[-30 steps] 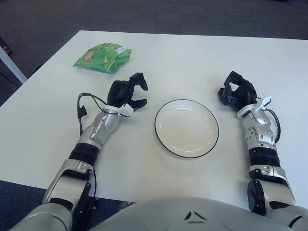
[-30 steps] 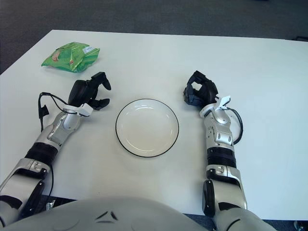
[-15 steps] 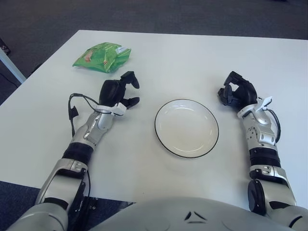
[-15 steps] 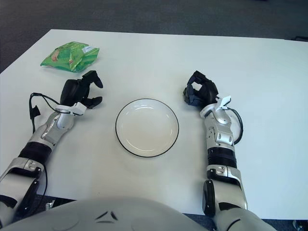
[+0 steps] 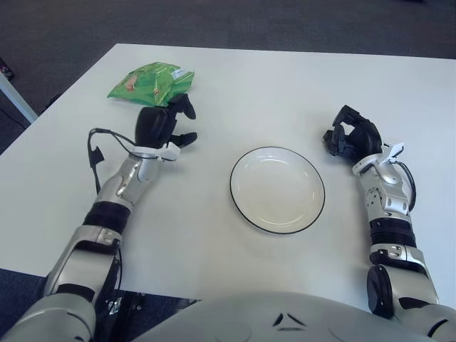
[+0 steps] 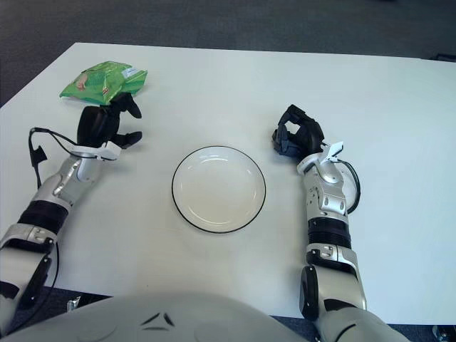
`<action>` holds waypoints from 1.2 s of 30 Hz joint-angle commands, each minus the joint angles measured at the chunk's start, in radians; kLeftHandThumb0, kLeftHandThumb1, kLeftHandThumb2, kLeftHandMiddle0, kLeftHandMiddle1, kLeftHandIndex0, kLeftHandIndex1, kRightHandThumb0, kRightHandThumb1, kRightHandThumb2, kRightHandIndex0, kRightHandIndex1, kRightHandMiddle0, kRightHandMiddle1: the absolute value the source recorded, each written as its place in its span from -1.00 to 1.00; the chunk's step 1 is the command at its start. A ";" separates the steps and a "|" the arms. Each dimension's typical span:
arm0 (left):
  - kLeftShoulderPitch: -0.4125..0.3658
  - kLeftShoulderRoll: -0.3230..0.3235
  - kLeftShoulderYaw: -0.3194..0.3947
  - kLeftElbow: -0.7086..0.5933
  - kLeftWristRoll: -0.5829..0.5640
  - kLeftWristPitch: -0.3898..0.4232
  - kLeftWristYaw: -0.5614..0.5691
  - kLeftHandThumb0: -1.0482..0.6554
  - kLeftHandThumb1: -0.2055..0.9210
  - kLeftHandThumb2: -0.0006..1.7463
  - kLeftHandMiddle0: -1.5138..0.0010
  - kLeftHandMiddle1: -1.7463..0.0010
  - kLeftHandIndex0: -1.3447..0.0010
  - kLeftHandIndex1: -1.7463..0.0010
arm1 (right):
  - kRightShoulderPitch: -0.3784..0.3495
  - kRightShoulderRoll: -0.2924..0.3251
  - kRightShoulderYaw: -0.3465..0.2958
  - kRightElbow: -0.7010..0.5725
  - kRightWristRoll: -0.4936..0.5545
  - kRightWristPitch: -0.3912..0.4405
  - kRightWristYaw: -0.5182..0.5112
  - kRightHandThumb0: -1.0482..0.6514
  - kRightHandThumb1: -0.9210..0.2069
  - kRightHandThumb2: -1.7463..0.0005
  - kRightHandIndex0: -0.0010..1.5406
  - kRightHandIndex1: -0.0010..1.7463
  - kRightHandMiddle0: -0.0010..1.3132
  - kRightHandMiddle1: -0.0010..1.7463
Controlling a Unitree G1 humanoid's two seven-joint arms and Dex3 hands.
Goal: Put the snack into the plate.
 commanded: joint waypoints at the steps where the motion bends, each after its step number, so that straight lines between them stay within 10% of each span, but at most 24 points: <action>1: -0.046 0.050 0.007 0.023 0.032 0.042 0.025 -0.30 0.09 0.38 -0.61 -1.00 0.19 -1.00 | 0.039 0.007 0.002 0.048 -0.005 0.043 -0.019 -0.33 0.06 -0.50 0.69 1.00 -0.07 1.00; 21: -0.171 0.152 0.013 -0.028 -0.042 0.138 -0.190 -0.19 0.97 -0.38 0.69 -0.66 0.69 -1.00 | 0.044 0.014 0.029 0.050 -0.008 0.012 -0.009 -0.32 0.02 -0.47 0.72 1.00 -0.10 1.00; 36: -0.375 0.230 -0.071 0.176 0.040 0.112 -0.245 -0.54 0.48 -0.07 0.98 0.01 1.00 -0.12 | 0.049 0.021 0.029 0.029 -0.004 0.030 -0.019 -0.33 0.08 -0.52 0.70 1.00 -0.06 1.00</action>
